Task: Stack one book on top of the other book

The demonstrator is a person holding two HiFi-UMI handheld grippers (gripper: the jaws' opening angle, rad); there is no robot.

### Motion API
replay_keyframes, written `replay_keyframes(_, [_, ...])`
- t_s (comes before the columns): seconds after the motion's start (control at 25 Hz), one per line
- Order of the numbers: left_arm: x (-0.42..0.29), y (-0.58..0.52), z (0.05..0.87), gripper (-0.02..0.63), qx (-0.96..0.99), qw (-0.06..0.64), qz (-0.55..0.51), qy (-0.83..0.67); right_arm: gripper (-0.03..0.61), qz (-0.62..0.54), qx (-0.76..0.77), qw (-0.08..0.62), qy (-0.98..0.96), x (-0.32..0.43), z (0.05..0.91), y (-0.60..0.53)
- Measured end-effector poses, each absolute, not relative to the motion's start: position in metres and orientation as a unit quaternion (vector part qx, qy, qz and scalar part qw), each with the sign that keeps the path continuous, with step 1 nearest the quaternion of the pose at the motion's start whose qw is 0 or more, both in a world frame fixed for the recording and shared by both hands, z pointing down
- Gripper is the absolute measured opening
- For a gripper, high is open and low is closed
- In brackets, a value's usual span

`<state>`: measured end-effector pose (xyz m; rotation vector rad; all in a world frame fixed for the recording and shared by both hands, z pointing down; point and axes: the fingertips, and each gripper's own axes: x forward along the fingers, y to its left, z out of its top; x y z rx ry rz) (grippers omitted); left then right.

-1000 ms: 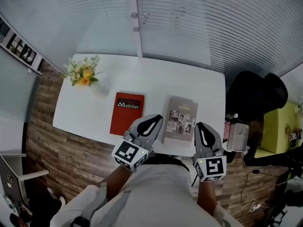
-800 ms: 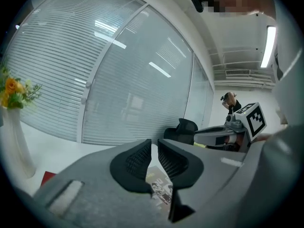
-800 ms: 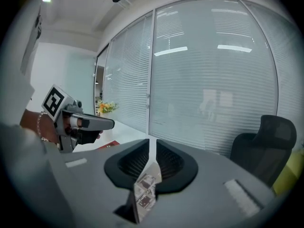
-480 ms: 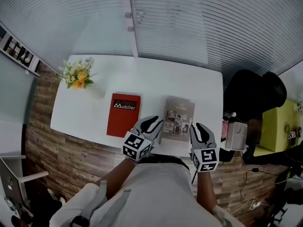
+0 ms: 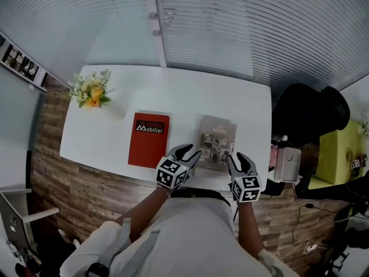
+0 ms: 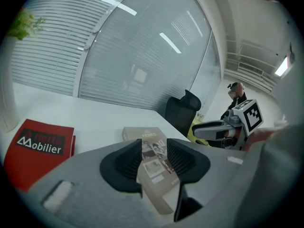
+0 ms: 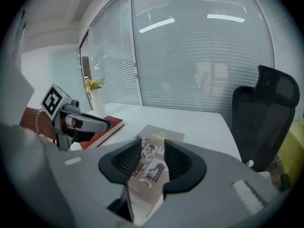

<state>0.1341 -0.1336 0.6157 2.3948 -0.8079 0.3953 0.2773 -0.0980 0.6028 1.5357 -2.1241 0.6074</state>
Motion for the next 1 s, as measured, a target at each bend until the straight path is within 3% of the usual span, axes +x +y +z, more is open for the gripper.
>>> replay_keyframes(0.68, [0.153, -0.118, 0.7, 0.261, 0.861, 0.368, 0.202, -0.285, 0.291, 0.344, 0.52, 0.247, -0.742, 0.289, 0.706, -0.077])
replay_keyframes(1.0, [0.159, -0.112, 0.718, 0.276, 0.852, 0.389, 0.214, -0.279, 0.304, 0.382, 0.509, 0.222, -0.739, 0.285, 0.72, -0.073])
